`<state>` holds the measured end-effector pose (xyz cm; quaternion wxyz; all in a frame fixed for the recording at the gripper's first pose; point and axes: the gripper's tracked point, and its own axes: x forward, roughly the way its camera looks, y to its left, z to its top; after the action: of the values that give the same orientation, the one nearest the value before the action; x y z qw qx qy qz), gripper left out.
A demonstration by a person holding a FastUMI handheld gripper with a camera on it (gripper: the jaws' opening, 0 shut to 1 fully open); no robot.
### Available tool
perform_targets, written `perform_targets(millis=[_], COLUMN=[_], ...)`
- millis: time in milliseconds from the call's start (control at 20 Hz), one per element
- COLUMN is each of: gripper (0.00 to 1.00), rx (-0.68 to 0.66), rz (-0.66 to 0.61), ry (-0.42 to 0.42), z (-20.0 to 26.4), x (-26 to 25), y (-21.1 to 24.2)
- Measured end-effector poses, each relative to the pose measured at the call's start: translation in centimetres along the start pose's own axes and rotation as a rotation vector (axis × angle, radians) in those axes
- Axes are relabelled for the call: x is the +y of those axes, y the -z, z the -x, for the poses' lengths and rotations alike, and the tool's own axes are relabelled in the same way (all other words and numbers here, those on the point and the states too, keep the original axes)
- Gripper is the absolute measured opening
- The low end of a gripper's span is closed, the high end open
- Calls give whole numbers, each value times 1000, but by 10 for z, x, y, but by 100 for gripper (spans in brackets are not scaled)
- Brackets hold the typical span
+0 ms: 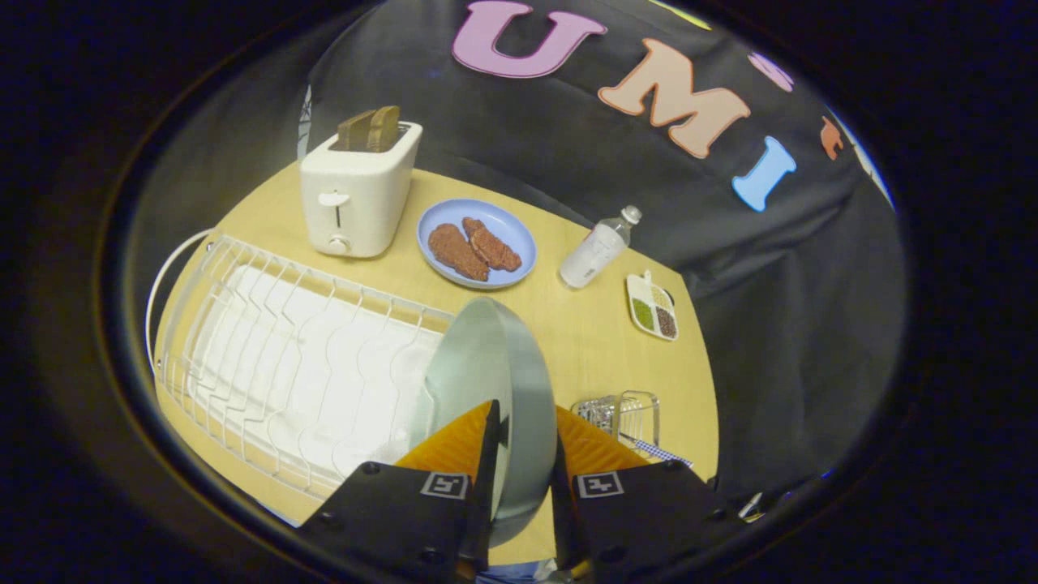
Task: Take the plate from the dish rack, then take the spoon from the basket and place it into the plate.
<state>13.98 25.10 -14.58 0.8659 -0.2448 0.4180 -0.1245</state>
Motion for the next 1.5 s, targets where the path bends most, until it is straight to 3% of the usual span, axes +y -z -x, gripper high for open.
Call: perform_targets(millis=[350, 600, 850, 1050, 1350, 1450, 1500], gripper=[30, 28, 28, 28, 28, 28, 28], rx=[-104, -101, -108, -93, -133, -127, -134], rz=[130, 91, -59, -241, -643, -729, -753], ry=[87, 29, -65, -221, -623, -755, -783], z=[24, 25, 24, 27, 61, 79, 83], x=[-4, -11, -36, -58, -84, -93, -102], y=[-36, -37, -40, -37, -23, -2, 11])
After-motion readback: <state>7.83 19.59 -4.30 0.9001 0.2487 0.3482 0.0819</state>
